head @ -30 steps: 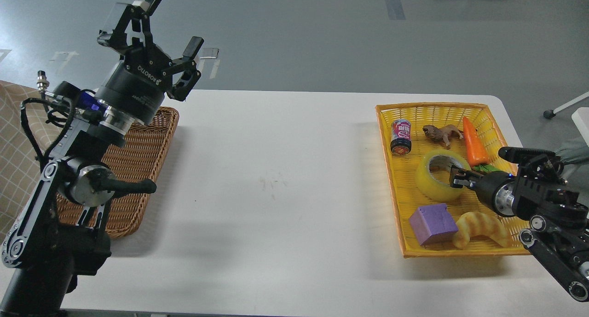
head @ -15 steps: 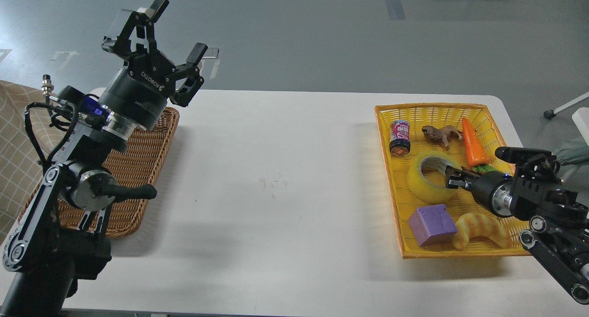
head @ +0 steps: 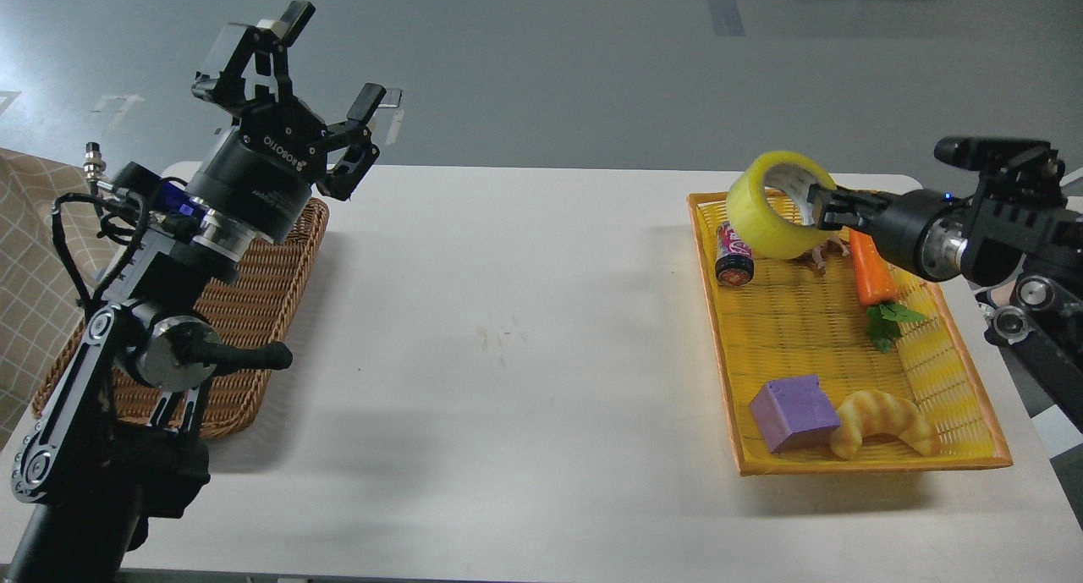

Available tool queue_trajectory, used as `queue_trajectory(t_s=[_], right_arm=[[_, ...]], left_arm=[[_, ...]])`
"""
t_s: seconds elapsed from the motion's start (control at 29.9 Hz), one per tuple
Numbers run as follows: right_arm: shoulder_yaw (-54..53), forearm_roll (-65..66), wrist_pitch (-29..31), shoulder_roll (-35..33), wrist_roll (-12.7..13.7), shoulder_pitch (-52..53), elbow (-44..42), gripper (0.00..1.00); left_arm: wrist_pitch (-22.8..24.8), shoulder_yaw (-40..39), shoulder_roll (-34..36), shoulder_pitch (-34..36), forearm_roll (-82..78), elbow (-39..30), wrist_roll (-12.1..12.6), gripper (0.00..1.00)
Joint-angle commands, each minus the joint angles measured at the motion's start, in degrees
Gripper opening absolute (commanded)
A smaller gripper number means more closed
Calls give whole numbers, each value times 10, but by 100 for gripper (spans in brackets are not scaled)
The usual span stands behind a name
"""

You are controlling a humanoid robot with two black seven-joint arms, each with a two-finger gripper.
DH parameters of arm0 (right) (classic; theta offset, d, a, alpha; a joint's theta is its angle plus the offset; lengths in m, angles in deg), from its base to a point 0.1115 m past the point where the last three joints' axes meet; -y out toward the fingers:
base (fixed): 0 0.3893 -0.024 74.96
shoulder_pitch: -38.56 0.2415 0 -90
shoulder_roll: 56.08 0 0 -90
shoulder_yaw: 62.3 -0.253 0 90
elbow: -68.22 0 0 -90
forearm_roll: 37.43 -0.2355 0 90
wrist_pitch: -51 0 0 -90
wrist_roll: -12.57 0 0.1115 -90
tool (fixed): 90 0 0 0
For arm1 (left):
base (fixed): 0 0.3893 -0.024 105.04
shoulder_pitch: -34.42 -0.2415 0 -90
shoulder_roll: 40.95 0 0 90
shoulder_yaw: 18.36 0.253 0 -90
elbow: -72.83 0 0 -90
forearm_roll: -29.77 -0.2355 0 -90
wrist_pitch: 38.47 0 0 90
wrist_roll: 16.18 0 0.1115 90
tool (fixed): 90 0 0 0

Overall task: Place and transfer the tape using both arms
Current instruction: 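Lift the tape roll out of the tray and carry it toward the table center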

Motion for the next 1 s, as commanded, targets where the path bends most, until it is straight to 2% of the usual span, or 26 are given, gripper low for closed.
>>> queue_trajectory(t_s=[0.0, 0.1, 0.33, 0.74, 0.97], right_arm=[[22, -5, 1, 43, 1, 57, -7, 15], [72, -2, 1, 91, 1, 86, -4, 15], [202, 4, 1, 155, 1, 139, -25, 14], [279, 61, 1, 291, 1, 144, -150, 14], [289, 84, 1, 305, 1, 111, -161, 16]], left_arm=[[-1, 0, -2, -3, 0, 0, 0, 98], [-1, -1, -1, -3, 0, 0, 0, 98], [-1, -1, 1, -4, -1, -1, 0, 98], [-1, 0, 1, -7, -1, -1, 0, 98], [-1, -3, 4, -10, 0, -1, 0, 98]])
